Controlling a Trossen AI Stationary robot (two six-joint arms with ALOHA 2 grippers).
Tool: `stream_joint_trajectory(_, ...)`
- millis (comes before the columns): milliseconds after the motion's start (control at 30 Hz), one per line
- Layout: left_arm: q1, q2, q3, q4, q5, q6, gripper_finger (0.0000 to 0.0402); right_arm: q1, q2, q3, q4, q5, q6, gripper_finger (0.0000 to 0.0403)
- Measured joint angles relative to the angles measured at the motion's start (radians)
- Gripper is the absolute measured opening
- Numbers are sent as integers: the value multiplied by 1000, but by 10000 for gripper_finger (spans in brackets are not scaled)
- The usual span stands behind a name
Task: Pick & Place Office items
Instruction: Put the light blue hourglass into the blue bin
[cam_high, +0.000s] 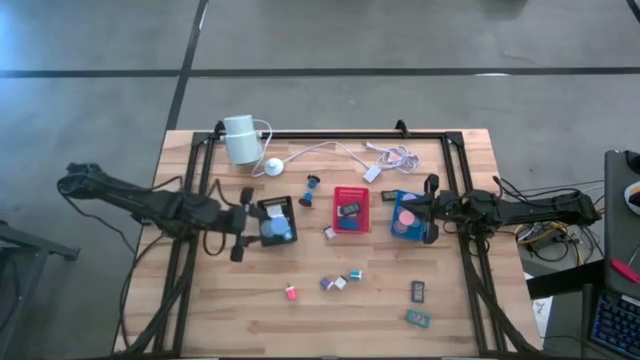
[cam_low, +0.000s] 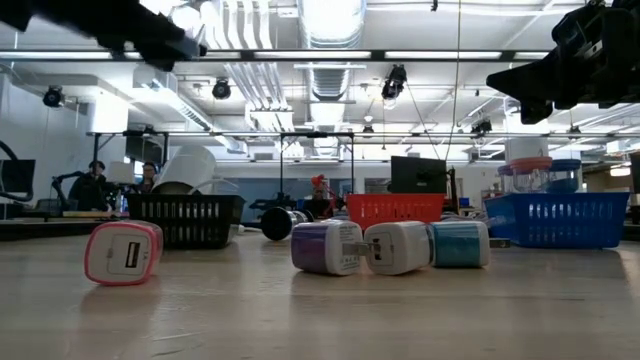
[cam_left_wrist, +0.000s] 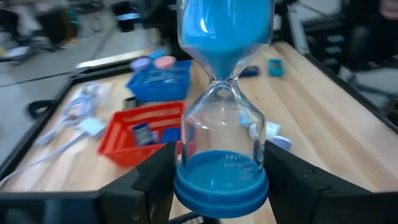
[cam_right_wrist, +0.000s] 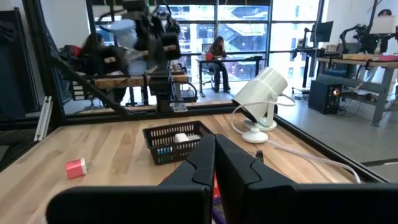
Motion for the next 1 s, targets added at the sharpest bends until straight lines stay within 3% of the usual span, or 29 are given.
stream_joint_trajectory(333, 1, -211, -235, 127, -135, -93, 203, 0, 0, 0, 6, 0, 7, 8)
stream_joint_trajectory(667, 5, -274, -311, 130, -216, -98, 203, 0, 1, 0, 26, -2, 7, 8)
stream_joint_trajectory(1000, 7, -272, -299, 129, -238, -113, 203, 0, 37, 0, 58, -2, 7, 8)
